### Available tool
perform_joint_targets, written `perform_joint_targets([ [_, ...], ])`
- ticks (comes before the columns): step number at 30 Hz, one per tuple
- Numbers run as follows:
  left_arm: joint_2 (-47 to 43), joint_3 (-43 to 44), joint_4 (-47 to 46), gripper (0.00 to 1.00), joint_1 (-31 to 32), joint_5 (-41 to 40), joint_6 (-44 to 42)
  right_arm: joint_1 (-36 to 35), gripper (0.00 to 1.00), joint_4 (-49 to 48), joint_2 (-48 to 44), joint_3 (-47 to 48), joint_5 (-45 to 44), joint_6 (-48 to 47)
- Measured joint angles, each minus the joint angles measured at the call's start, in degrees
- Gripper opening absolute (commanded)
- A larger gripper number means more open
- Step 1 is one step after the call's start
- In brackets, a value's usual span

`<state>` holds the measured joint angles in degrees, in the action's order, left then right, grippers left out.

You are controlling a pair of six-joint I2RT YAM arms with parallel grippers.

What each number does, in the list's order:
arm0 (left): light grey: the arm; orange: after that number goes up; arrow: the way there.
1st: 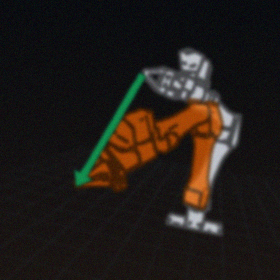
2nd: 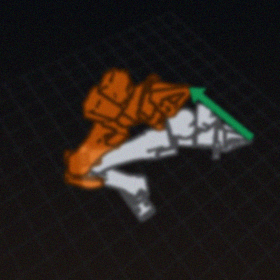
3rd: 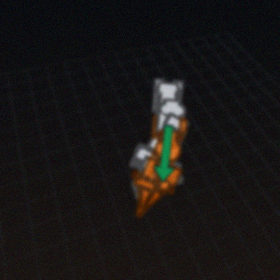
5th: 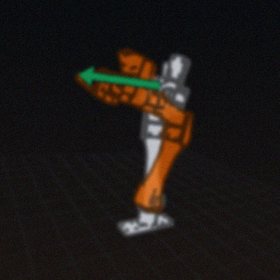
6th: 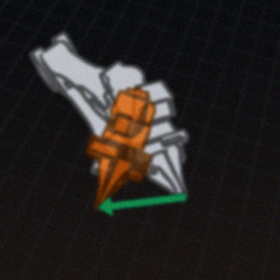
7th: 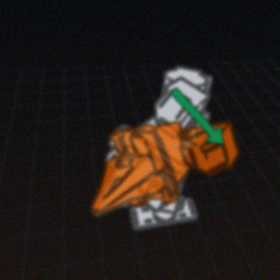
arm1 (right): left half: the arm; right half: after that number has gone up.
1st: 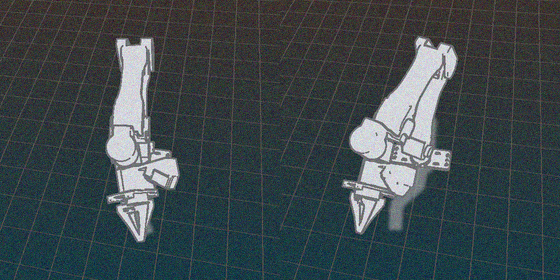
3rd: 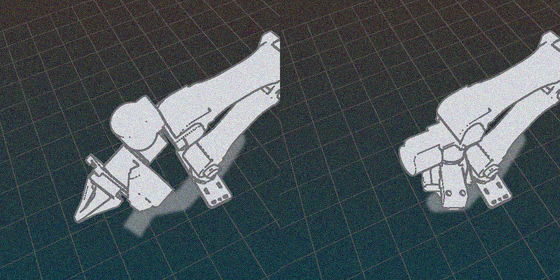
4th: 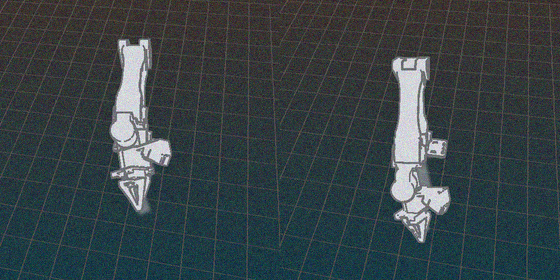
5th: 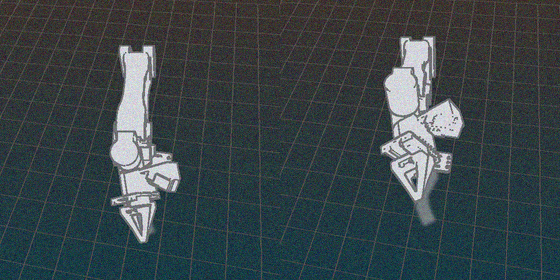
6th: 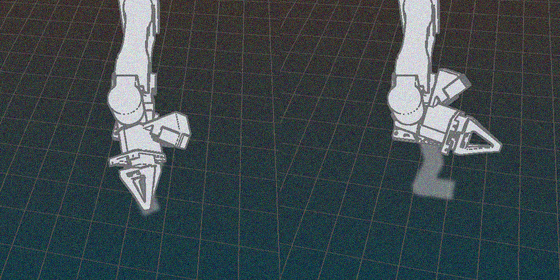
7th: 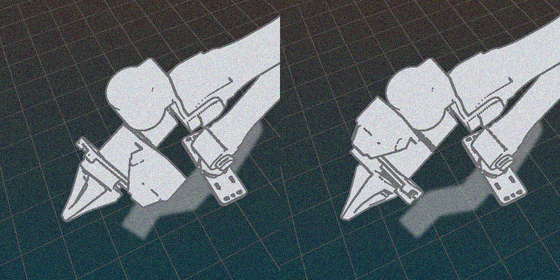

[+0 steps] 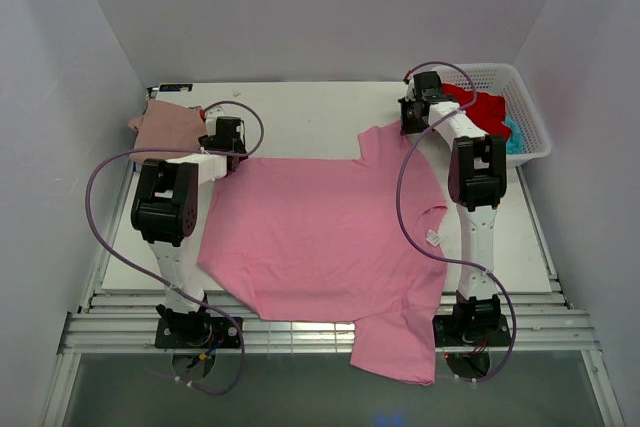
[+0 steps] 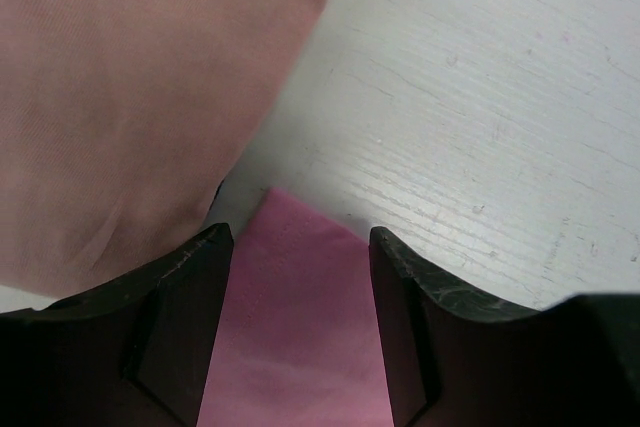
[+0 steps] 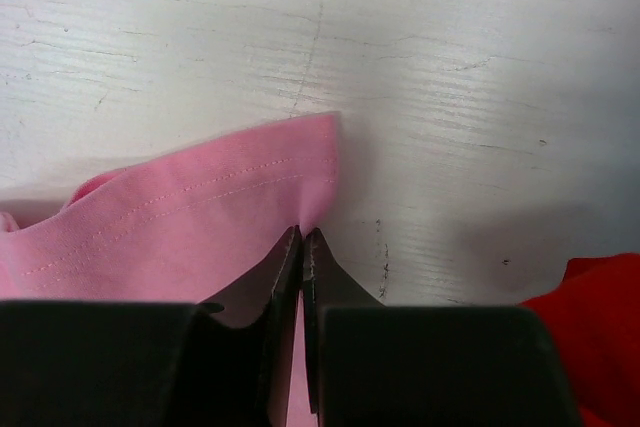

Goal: Fold and stack the t-shirts
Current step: Grap the side of the flattened tshirt furthest away from the robot with both arms

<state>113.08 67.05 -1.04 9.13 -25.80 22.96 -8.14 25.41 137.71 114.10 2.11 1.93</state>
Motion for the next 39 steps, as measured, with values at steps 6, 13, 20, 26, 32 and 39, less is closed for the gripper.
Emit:
perform_joint_targets([
  [6,-0.04,0.02,1.86,0.68,0.00,-1.70,0.28,0.04,0.08,-0.52,-0.31,-0.66,0.04,0.00],
  [13,2.03,3.93,4.46,0.61,0.00,-2.16,0.48,0.04,0.08,-1.07,-0.52,-1.20,0.04,0.00],
  [20,4.59,6.36,4.20,0.51,0.00,-2.38,0.83,0.04,0.08,-1.40,-0.66,-1.51,0.02,-0.04],
  [26,5.16,7.17,4.55,0.31,0.00,-3.19,1.29,0.04,0.08,-1.64,-0.79,-1.84,0.00,-0.04],
  [32,5.16,7.30,5.57,0.00,0.00,-4.50,1.95,0.04,0.08,-2.21,-1.09,-2.43,-0.02,-0.04],
  [39,5.16,7.39,6.10,0.00,0.07,-5.11,2.43,0.04,0.08,-2.40,-1.18,-2.58,-0.24,0.09],
])
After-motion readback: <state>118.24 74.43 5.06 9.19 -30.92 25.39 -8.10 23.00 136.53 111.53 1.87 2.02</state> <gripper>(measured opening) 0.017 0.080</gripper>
